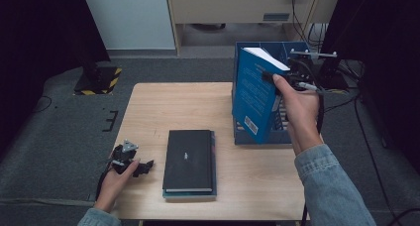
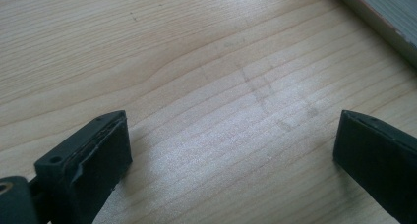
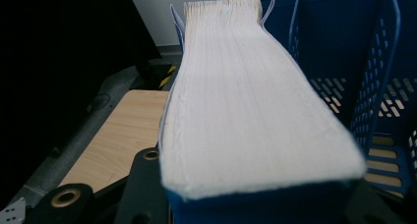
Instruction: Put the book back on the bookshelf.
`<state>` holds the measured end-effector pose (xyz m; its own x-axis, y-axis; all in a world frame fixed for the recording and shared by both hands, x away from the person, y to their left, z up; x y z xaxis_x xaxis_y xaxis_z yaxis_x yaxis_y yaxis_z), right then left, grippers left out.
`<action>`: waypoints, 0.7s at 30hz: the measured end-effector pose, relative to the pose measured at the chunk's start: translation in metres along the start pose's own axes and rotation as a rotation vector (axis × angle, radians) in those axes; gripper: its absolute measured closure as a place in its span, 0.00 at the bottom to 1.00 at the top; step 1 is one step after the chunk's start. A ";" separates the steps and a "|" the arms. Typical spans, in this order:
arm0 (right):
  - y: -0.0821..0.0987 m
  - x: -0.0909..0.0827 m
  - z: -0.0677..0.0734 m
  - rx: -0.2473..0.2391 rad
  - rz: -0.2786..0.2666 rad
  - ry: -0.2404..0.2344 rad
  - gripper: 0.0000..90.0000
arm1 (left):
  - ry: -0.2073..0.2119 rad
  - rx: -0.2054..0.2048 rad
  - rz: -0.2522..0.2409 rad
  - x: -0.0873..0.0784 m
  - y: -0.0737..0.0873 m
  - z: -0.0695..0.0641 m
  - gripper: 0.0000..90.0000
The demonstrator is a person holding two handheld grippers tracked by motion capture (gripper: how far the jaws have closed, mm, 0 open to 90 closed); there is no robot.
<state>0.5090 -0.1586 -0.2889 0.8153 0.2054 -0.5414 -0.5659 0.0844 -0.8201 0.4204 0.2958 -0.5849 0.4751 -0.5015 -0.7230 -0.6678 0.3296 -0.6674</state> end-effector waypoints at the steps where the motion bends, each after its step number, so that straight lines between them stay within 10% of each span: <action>1: 0.000 0.001 -0.001 0.000 -0.002 0.004 0.67 | 0.000 0.000 0.001 0.000 0.000 0.000 0.00; 21: -0.008 0.024 -0.012 0.024 -0.005 0.056 0.67 | 0.002 0.003 0.007 0.000 0.000 0.000 0.00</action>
<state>0.5346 -0.1662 -0.2981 0.8236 0.1498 -0.5471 -0.5637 0.1092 -0.8187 0.4205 0.2957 -0.5848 0.4691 -0.5009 -0.7273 -0.6692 0.3358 -0.6629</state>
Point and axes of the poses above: each handheld gripper's, and its own axes: x roughly forward along the jaws, y roughly out of its underside, z roughly to its left, the point moved 7 cm from there along x, roughly forward along the jaws, and after that the axes turned 14 degrees about y, right-handed, at the moved point
